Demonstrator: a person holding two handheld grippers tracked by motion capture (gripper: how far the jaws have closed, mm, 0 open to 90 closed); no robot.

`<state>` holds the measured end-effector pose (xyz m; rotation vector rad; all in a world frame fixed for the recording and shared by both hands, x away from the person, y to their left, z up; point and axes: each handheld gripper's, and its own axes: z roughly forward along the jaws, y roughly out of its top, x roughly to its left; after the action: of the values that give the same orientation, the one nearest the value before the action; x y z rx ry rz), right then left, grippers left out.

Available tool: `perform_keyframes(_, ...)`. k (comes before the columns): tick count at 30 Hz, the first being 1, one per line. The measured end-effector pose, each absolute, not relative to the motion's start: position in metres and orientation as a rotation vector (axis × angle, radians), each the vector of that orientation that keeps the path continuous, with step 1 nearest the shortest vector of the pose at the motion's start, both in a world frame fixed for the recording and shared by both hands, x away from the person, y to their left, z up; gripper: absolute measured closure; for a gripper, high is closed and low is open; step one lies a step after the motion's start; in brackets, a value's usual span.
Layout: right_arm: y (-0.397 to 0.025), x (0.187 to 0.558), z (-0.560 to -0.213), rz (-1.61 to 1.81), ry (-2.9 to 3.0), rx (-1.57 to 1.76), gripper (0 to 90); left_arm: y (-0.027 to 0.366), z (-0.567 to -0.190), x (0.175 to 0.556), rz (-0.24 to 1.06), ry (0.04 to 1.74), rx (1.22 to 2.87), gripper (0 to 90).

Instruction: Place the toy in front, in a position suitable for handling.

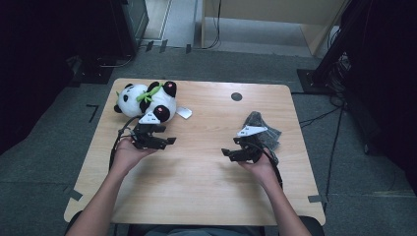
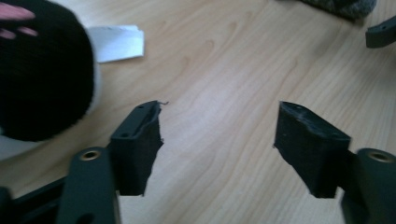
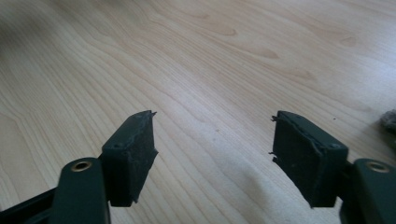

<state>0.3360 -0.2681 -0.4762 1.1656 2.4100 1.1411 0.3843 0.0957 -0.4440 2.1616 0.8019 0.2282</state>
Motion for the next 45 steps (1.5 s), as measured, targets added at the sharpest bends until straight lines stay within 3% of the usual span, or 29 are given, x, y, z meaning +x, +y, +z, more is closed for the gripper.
perform_keyframes(45, -0.27, 0.334, -0.474, 1.198, 2.372, 1.161, 41.1, 0.149, -0.383, 0.464, 0.359, 0.958, 2.095, 44.0)
